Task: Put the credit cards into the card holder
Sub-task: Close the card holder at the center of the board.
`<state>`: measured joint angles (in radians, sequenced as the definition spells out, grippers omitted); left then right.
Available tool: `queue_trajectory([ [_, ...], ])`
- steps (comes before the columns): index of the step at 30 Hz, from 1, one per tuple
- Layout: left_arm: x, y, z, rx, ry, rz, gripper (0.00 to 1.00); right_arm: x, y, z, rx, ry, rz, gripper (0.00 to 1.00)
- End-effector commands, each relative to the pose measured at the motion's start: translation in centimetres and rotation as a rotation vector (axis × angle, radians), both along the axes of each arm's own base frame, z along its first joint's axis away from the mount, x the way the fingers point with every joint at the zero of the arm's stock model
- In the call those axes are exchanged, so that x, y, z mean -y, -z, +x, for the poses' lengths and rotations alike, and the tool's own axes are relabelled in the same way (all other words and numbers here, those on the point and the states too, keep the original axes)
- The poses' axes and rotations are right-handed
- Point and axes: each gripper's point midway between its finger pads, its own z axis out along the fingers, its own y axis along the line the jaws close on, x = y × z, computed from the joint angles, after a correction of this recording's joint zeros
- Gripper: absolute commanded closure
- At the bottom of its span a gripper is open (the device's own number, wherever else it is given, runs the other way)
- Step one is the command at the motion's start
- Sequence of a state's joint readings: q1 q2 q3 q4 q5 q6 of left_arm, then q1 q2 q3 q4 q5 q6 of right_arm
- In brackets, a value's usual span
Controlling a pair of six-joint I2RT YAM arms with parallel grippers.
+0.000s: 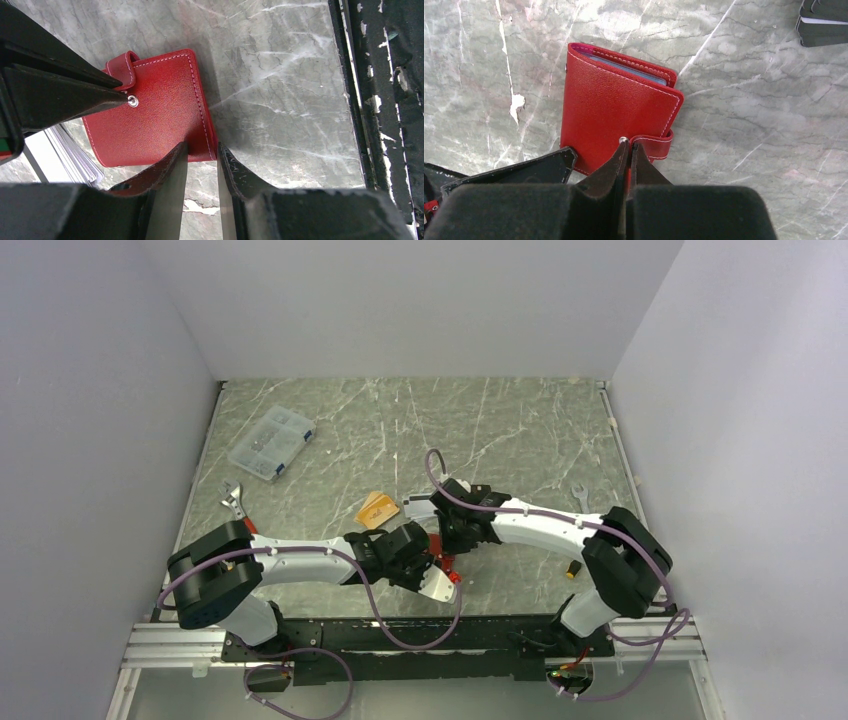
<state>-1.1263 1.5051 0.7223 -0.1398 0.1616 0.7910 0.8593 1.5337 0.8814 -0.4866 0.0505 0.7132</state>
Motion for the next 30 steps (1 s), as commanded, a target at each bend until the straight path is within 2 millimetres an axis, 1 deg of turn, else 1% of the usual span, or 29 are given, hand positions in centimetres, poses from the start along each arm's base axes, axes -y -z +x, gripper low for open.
queue_trajectory([
  [1,0.2,-0.5,-0.7,-0.044,0.012,-0.008,0.68,-1.4,-0.5,0.9,0.025,-0.029,0.029,1.00],
  [19,0.3,-0.5,-0.9,-0.057,0.018,-0.005,0.68,-2.2,-0.1,1.0,0.017,-0.046,0.039,1.00],
  [25,0.3,-0.5,-1.0,-0.058,0.020,-0.005,0.68,-2.4,0.7,0.9,0.002,-0.065,-0.005,1.00],
  [30,0.2,-0.5,-1.0,-0.057,0.021,-0.004,0.68,-1.9,1.5,0.7,-0.013,-0.074,-0.072,1.00],
])
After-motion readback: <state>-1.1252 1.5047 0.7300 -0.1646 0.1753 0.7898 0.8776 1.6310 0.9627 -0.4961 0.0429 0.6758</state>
